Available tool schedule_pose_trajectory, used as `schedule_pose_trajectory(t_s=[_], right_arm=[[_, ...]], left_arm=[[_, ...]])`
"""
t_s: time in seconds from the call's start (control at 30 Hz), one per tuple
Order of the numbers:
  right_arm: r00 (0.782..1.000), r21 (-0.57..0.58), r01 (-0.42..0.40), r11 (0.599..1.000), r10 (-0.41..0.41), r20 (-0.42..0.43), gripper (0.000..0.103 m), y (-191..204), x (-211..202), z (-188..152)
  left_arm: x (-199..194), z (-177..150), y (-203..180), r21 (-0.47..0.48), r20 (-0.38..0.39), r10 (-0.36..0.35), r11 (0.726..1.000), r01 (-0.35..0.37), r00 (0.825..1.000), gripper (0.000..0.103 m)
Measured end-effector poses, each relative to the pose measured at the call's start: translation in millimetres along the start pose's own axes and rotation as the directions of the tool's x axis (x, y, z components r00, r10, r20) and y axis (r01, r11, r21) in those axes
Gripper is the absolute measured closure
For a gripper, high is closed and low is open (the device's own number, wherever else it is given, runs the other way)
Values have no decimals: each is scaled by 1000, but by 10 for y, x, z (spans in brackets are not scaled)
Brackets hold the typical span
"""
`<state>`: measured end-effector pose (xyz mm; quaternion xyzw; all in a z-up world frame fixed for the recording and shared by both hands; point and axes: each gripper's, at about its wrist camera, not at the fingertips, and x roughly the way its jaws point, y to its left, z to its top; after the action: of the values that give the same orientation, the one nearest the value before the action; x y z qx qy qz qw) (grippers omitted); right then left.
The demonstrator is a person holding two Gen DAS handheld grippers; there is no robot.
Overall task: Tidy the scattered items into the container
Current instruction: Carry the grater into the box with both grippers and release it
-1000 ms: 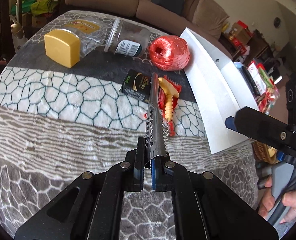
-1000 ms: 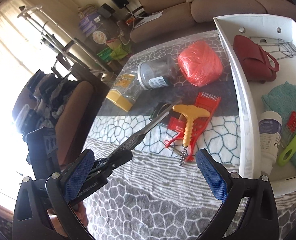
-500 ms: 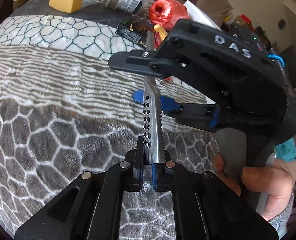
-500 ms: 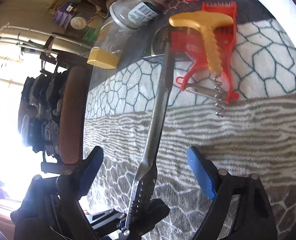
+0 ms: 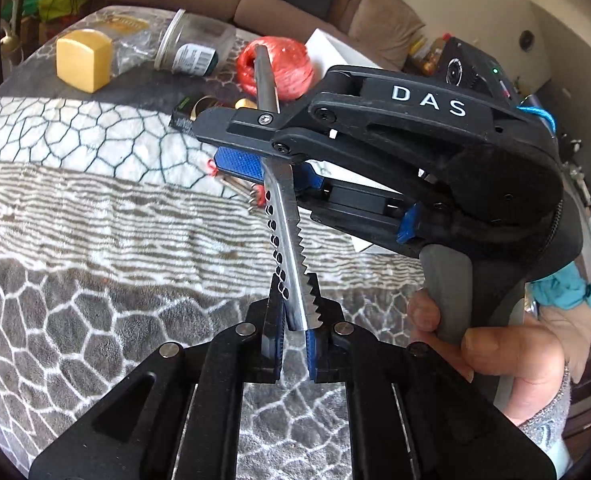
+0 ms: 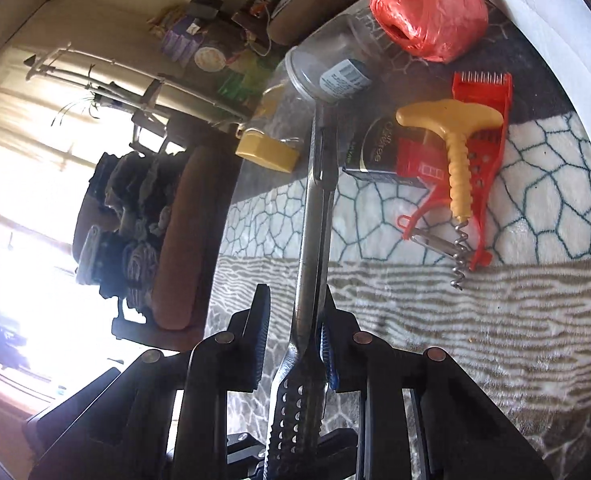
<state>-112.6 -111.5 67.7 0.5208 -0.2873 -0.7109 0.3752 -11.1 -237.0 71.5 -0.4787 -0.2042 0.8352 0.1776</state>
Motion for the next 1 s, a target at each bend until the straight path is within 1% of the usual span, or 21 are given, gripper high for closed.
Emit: schedule_pose_trajectory(t_s=[0.13, 0.23, 0.33, 0.4, 0.43, 0.5, 0.57, 0.67, 0.7, 0.77, 0.83, 0.9, 0.97, 1.0], right_arm=[[997, -7, -47, 999, 48, 58, 79, 85, -369, 83], [991, -32, -54, 998, 57, 117, 79, 166, -709, 173], [981, -31, -60, 998, 65, 183, 79, 146, -1085, 299], [975, -28, -39, 999, 44, 219, 79, 46, -1373, 410], [973, -21, -16, 1000, 21, 228, 79, -19, -1508, 481], [970, -17, 49, 999, -43, 237, 79, -156, -1760, 665], [965, 3, 107, 994, -105, 242, 79, -335, -2001, 854], [958, 66, 157, 985, -168, 232, 79, -718, -2281, 1139], [956, 84, 177, 981, -192, 220, 79, -850, -2325, 1229], [951, 131, 216, 968, -239, 198, 79, -1148, -2400, 1360], [944, 172, 253, 952, -282, 171, 79, -1417, -2413, 1445], [938, 208, 289, 935, -319, 132, 79, -1631, -2364, 1491], [932, 215, 328, 920, -352, 82, 79, -1807, -2298, 1465], [928, 214, 348, 913, -367, 56, 78, -1858, -2260, 1447]], left_arm=[[-68, 155, -289, 41, 18, -58, 997, 57, 998, 95], [-60, 299, -642, 93, 32, -90, 992, 87, 995, 93], [90, 516, -1056, 146, 27, -118, 983, 113, 993, 90], [261, 671, -1333, 161, 14, -144, 977, 140, 989, 89], [369, 768, -1447, 154, 0, -161, 975, 159, 987, 89], [594, 934, -1708, 147, -27, -195, 969, 197, 980, 89], [859, 1092, -1963, 155, -67, -202, 965, 210, 977, 89], [1330, 1278, -2275, 200, -148, -157, 962, 185, 976, 89], [1495, 1327, -2354, 223, -177, -128, 960, 167, 976, 89], [1778, 1402, -2435, 272, -212, -45, 957, 104, 976, 90], [2033, 1404, -2424, 304, -267, 27, 951, 57, 963, 90], [2227, 1342, -2321, 331, -323, 107, 944, 7, 940, 90], [2285, 1274, -2217, 346, -336, 170, 937, -47, 926, 90], [2290, 1246, -2159, 345, -343, 187, 937, -61, 921, 89]])
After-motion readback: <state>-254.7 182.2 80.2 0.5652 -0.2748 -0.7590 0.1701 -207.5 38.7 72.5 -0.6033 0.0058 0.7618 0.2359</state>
